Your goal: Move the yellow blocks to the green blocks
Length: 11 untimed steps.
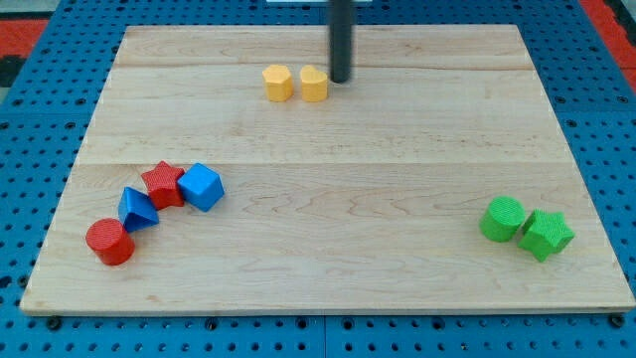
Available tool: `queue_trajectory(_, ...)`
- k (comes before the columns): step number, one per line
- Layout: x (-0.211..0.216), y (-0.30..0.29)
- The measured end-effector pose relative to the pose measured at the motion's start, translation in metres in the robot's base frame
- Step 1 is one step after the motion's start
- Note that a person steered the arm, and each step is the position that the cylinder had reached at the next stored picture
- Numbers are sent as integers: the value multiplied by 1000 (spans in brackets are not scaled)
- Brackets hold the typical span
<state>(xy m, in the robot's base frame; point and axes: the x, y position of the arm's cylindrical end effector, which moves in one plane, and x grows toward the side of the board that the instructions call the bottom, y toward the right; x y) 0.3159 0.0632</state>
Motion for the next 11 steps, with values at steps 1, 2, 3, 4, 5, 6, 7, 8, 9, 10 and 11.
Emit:
queue_trajectory(1,32,50)
queue_trajectory(2,-40,53)
queue_trajectory(3,-82,-2)
queue_trajectory(4,-72,-78)
queue_trajectory(5,-10,-81)
queue_trajectory(6,45,-7)
queue_trajectory(7,21,-12)
queue_trajectory(8,-14,-29)
queue_trajectory(9,-13,-101)
queue_trajectory(10,57,-81)
queue_trajectory(11,101,1)
